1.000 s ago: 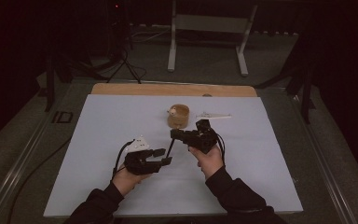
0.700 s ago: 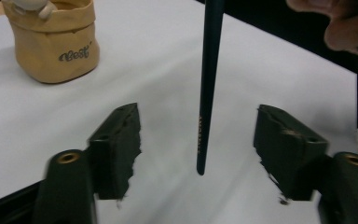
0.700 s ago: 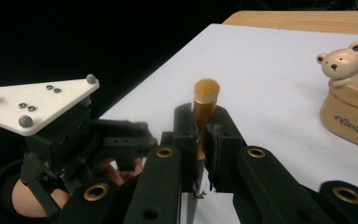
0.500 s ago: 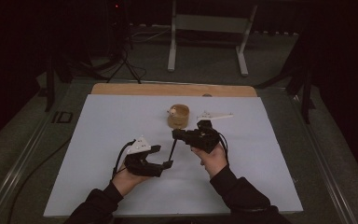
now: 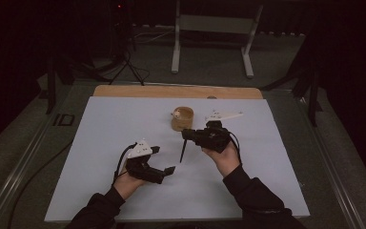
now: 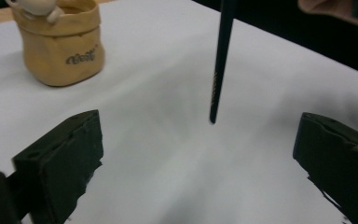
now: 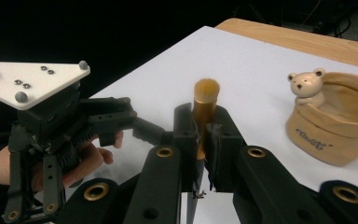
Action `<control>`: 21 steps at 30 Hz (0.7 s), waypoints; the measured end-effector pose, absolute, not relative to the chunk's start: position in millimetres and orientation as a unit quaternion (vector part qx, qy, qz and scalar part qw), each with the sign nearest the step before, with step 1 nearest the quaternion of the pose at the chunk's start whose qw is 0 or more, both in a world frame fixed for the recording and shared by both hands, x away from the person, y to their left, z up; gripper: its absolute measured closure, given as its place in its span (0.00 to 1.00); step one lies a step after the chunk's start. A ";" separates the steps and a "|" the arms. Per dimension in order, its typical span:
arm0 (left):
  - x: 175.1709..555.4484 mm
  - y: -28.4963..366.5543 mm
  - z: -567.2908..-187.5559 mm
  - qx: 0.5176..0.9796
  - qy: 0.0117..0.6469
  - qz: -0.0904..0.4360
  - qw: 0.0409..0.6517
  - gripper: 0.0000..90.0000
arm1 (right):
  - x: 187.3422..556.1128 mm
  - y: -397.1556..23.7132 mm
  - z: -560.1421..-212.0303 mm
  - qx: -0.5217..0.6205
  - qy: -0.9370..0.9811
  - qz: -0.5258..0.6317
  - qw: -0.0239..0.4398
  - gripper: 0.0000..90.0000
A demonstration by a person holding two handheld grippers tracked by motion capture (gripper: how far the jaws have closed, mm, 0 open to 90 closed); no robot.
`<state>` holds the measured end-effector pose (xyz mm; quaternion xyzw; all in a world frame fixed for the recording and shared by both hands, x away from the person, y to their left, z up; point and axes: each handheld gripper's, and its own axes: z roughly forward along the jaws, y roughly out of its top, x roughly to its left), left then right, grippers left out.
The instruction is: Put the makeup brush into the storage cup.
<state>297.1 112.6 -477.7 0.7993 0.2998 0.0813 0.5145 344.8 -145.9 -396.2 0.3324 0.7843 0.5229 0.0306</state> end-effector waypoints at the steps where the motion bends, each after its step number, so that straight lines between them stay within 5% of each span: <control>1: 297.2 112.5 -477.8 0.799 0.300 0.084 0.514 0.03 | 345.3 -147.2 -395.0 0.332 0.786 0.520 0.035 0.93; 21: 298.1 114.0 -479.3 0.800 0.303 0.080 0.512 0.02 | 357.8 -173.5 -367.5 0.313 0.798 0.505 0.105 0.93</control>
